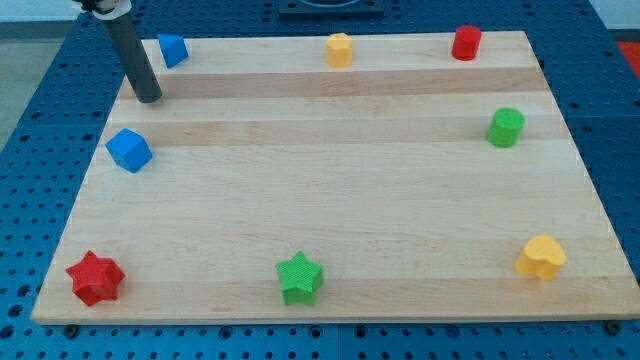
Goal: Move your arm towards the red star
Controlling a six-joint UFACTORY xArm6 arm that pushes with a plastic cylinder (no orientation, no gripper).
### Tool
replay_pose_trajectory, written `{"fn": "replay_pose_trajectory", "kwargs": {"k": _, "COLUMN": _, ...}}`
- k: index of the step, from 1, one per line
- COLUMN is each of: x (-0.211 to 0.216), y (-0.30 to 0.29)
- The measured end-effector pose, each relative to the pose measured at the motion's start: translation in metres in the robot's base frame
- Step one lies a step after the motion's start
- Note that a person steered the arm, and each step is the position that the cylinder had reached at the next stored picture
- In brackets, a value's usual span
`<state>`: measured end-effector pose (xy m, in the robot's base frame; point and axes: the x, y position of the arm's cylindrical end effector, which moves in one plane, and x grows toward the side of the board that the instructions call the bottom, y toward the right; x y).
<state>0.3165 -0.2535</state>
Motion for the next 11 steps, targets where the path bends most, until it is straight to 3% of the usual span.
{"fn": "replay_pose_trajectory", "kwargs": {"k": 3, "x": 0.004, "y": -0.03}}
{"fn": "replay_pose_trajectory", "kwargs": {"k": 5, "x": 0.03, "y": -0.051}}
{"fn": "replay_pose_trajectory", "kwargs": {"k": 7, "x": 0.074, "y": -0.051}}
{"fn": "replay_pose_trajectory", "kwargs": {"k": 9, "x": 0.092, "y": -0.051}}
{"fn": "replay_pose_trajectory", "kwargs": {"k": 11, "x": 0.163, "y": -0.034}}
